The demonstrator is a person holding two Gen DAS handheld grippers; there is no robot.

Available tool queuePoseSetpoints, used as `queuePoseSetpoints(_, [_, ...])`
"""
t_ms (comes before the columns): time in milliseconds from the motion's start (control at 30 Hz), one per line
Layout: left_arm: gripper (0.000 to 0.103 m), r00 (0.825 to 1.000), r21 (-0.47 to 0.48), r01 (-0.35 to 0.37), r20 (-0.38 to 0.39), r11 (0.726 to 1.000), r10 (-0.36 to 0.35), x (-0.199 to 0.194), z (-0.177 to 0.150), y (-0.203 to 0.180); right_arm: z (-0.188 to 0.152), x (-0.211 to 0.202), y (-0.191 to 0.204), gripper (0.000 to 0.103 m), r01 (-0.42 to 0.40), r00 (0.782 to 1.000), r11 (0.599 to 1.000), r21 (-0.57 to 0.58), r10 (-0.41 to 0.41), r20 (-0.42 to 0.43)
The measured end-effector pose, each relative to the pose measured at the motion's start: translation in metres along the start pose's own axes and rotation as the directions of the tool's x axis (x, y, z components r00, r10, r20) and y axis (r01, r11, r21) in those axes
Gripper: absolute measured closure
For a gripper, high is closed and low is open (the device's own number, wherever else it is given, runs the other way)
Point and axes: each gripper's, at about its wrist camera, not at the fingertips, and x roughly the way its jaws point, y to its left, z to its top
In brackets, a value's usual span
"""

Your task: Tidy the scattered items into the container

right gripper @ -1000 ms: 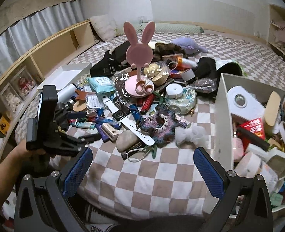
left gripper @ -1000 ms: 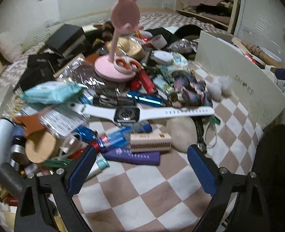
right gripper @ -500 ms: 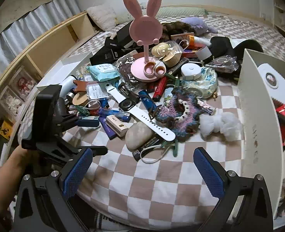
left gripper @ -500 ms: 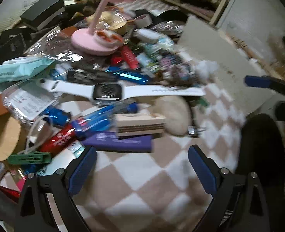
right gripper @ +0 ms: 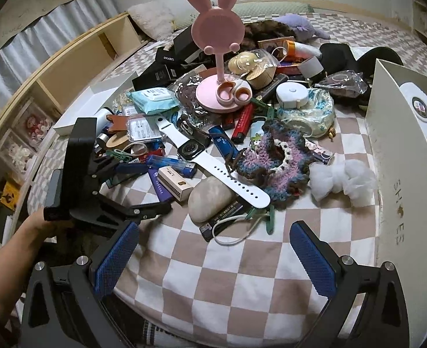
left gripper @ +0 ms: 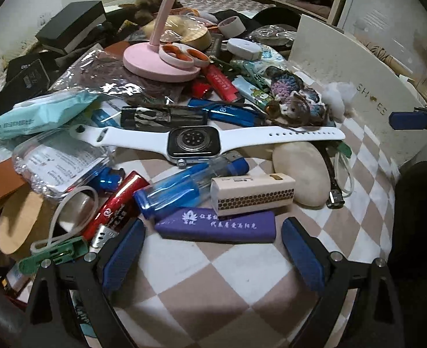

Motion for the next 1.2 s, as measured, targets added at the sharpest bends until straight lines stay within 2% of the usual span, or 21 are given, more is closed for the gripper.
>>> queuePoseSetpoints(367, [0.006, 0.999, 0.016, -0.035, 0.017, 0.999, 0.034, 0.003, -0.001, 0.0, 0.001, 0.01, -0.002, 0.0, 0.0, 1.0, 0.999, 0.04, 0.001, -0.019])
queuePoseSetpoints(500, [0.019, 0.999, -0.001, -0.034, 0.027, 0.999, 0.034, 0.0, -0.001, 0.002, 0.003, 0.012, -0.002, 0.0, -0.009, 1.0, 0.997, 0.074, 0.01, -0.016])
queuePoseSetpoints(600, [0.021, 0.999, -0.01, -0.018, 0.031, 1.0, 0.018, -0.004, -0.004, 0.003, 0.007, 0.014, -0.004, 0.0, -0.025, 1.0, 0.993, 0.12, 0.027, -0.016])
queuePoseSetpoints(800, [0.021, 0.999, 0.007, 0.014, 0.029, 1.0, -0.014, -0.008, -0.009, -0.004, 0.014, 0.022, -0.014, 0.0, -0.184, 0.98, 0.932, 0.314, 0.199, -0.016])
queuePoseSetpoints(933, [0.021, 0.999, -0.016, 0.035, 0.031, 0.999, -0.035, -0.011, -0.011, -0.006, 0.019, 0.03, -0.004, 0.0, -0.221, 0.969, 0.911, 0.347, 0.246, -0.028])
queuePoseSetpoints(1200, [0.021, 0.997, -0.169, 0.077, 0.028, 0.983, -0.073, -0.019, -0.015, 0.0, 0.026, 0.063, 0.021, 0.0, -0.258, 0.943, 0.871, 0.419, 0.321, -0.086])
